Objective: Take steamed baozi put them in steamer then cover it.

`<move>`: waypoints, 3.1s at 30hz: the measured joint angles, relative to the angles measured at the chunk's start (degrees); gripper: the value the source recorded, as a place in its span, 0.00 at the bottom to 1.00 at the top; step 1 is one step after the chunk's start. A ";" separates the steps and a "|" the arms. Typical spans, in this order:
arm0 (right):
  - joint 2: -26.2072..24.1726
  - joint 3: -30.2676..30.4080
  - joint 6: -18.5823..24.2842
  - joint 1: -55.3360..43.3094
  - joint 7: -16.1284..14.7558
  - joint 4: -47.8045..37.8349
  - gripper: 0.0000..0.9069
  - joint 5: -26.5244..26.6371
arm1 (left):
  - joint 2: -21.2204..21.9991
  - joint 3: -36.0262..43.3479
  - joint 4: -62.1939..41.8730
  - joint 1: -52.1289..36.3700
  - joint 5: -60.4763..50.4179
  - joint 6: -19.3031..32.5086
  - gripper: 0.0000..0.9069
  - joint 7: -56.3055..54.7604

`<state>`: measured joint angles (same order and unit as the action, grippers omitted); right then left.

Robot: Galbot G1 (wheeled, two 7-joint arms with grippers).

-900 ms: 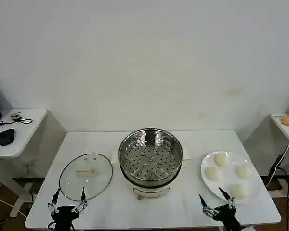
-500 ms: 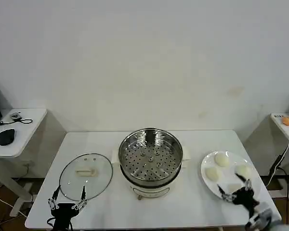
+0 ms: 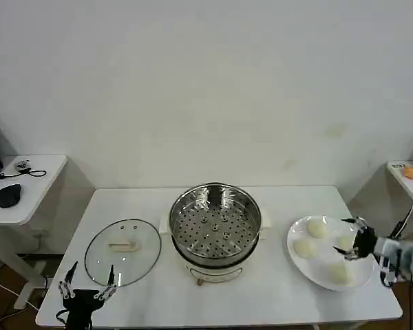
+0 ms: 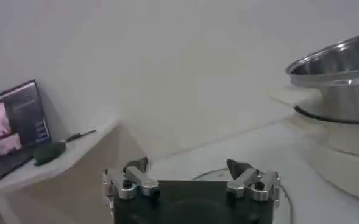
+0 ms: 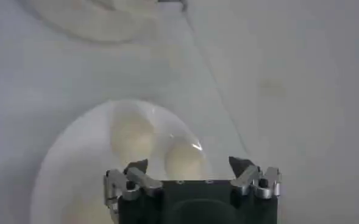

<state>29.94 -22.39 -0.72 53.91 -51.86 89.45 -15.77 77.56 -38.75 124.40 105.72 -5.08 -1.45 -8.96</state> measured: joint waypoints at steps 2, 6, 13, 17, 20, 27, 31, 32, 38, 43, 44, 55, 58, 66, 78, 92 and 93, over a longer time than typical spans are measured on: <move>-0.31 5.70 1.44 -6.20 -1.96 -3.27 1.00 -1.24 | 0.39 -0.31 0.50 0.19 -0.12 0.11 1.00 -0.27; 0.14 15.61 4.02 -17.02 -5.03 -9.53 1.00 -3.61 | 0.91 -0.91 1.21 0.51 -0.38 0.30 1.00 -0.62; 3.66 28.19 6.92 -28.36 -7.29 -19.23 1.00 -6.49 | 1.48 -1.94 2.06 0.78 -0.70 0.47 1.00 -0.82; 6.17 32.81 7.72 -31.99 -7.73 -23.73 1.00 -7.46 | 1.48 -2.01 2.36 0.67 -0.55 0.07 1.00 -0.91; 8.15 34.93 8.07 -34.01 -7.66 -26.52 1.00 -8.28 | 1.43 -2.19 2.66 0.54 -0.30 -0.17 1.00 -0.84; 12.64 38.18 8.31 -37.48 -6.45 -31.98 0.99 -10.15 | 1.35 -2.91 2.34 0.45 0.03 -0.21 1.00 -0.82; 14.27 39.49 8.42 -38.60 -6.07 -34.13 0.92 -11.05 | 1.38 -3.36 2.23 0.58 0.15 -0.19 1.00 -0.86; 14.55 39.70 8.44 -38.77 -6.02 -34.58 0.90 -11.22 | 1.38 -3.46 2.22 0.59 0.16 -0.17 1.00 -0.87; 15.46 40.68 8.48 -39.36 -6.08 -35.92 0.77 -12.09 | 1.61 -3.79 2.16 0.60 0.22 -0.09 1.00 -0.95; 15.52 41.41 8.59 -39.56 -6.19 -36.09 0.76 -12.11 | 1.76 -3.67 2.16 0.62 0.26 -0.09 1.00 -1.00; 15.46 41.52 8.59 -39.61 -6.22 -36.05 0.76 -12.03 | 1.82 -3.66 2.16 0.58 0.27 -0.09 1.00 -1.03; 12.84 43.87 8.99 -42.07 -7.94 -33.39 0.77 -9.51 | 1.85 -3.54 2.27 0.68 0.33 0.06 1.00 -1.38; 11.19 45.17 8.92 -43.82 -8.44 -31.46 0.77 -7.86 | 1.70 -3.48 2.31 0.67 0.38 0.06 1.00 -1.40; 7.95 52.05 8.82 -53.03 -8.83 -25.08 0.77 -1.07 | 1.51 -3.08 2.08 0.37 0.48 0.02 1.00 -1.41; 13.16 70.13 9.97 -71.92 -6.47 -16.80 0.77 12.11 | 1.27 -3.18 2.05 0.03 0.56 -0.16 1.00 -1.48; 24.01 85.58 16.45 -82.67 -2.41 -12.07 0.78 17.86 | 1.03 -5.10 1.99 0.06 1.25 -0.55 1.00 -1.30; 24.58 86.44 17.31 -83.08 -2.09 -11.81 0.78 17.85 | 1.10 -5.11 1.97 -0.01 1.26 -0.57 1.00 -1.30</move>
<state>54.52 64.05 16.59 -29.17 -53.94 77.64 2.08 78.66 -43.86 126.37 105.71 -3.81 -2.02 -10.26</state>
